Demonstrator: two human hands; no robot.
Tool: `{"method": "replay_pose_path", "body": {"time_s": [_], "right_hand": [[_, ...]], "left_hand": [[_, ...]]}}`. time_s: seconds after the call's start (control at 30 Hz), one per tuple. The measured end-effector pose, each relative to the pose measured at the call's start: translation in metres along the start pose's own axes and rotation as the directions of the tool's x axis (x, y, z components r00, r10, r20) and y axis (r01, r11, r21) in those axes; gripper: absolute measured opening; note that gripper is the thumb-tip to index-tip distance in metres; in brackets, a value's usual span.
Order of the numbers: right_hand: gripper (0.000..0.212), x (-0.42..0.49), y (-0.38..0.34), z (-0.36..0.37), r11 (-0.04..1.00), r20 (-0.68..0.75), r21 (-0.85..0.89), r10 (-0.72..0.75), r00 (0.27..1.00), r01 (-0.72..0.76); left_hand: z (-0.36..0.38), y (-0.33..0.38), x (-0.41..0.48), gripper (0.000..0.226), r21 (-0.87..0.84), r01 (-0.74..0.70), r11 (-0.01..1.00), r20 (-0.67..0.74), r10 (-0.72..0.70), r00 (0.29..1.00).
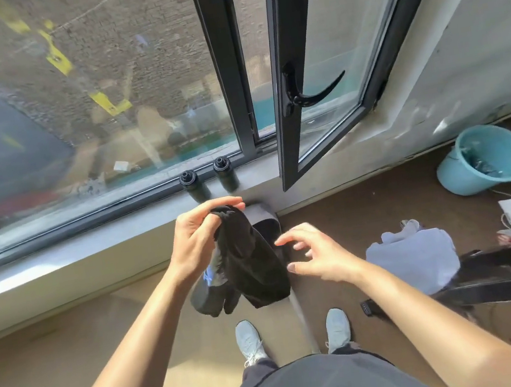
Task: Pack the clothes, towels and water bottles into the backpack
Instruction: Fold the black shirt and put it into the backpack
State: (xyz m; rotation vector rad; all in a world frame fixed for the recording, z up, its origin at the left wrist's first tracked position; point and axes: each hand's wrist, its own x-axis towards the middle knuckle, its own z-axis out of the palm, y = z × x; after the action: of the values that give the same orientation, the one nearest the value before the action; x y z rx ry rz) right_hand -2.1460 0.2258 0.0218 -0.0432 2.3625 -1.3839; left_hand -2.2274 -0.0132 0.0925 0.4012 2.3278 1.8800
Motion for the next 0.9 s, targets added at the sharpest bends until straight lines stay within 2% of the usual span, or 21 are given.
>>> {"method": "replay_pose_path", "body": {"time_s": [0.07,0.13,0.33,0.4,0.47,0.53,0.63,0.73,0.9], "right_hand": [[0.047,0.017,-0.005,0.011,0.997,0.065,-0.062,-0.044,0.997,0.048],[0.046,0.033,-0.008,0.025,0.985,0.136,-0.161,-0.039,0.990,0.061],[0.044,0.048,-0.023,0.039,0.943,0.162,-0.306,-0.082,0.983,0.130],[0.041,0.047,-0.030,0.044,0.951,0.103,-0.268,-0.130,0.986,0.153],[0.035,0.047,-0.035,0.053,0.959,-0.056,-0.234,-0.179,0.982,0.161],[0.039,0.049,-0.038,0.065,0.949,-0.152,-0.289,-0.177,0.972,0.127],[0.044,0.059,-0.041,0.074,0.952,-0.175,-0.305,-0.027,0.984,-0.028],[0.023,0.071,-0.037,0.070,0.982,-0.154,-0.173,0.044,0.987,-0.070],[0.017,0.070,-0.017,0.026,0.988,-0.335,0.016,0.153,0.930,-0.156]], "left_hand": [[-0.006,0.006,-0.001,0.044,-0.001,-0.003,1.000,0.004,0.003,1.000],[-0.013,0.010,0.001,0.047,0.004,-0.007,1.000,-0.001,0.007,1.000],[-0.033,0.021,0.006,0.043,0.015,-0.037,0.999,-0.127,0.039,0.991],[-0.036,0.022,0.008,0.042,-0.002,-0.040,0.999,-0.160,0.039,0.986],[-0.038,0.023,0.010,0.042,-0.019,-0.042,0.999,-0.179,0.038,0.983],[-0.038,0.025,0.010,0.041,-0.026,-0.047,0.999,-0.187,0.041,0.982],[-0.039,0.029,0.010,0.041,-0.043,-0.048,0.998,-0.180,0.040,0.983],[-0.044,0.029,0.011,0.042,-0.074,-0.038,0.997,-0.180,0.024,0.983],[-0.068,0.012,0.020,0.037,-0.056,0.042,0.998,-0.269,-0.056,0.961]]}}
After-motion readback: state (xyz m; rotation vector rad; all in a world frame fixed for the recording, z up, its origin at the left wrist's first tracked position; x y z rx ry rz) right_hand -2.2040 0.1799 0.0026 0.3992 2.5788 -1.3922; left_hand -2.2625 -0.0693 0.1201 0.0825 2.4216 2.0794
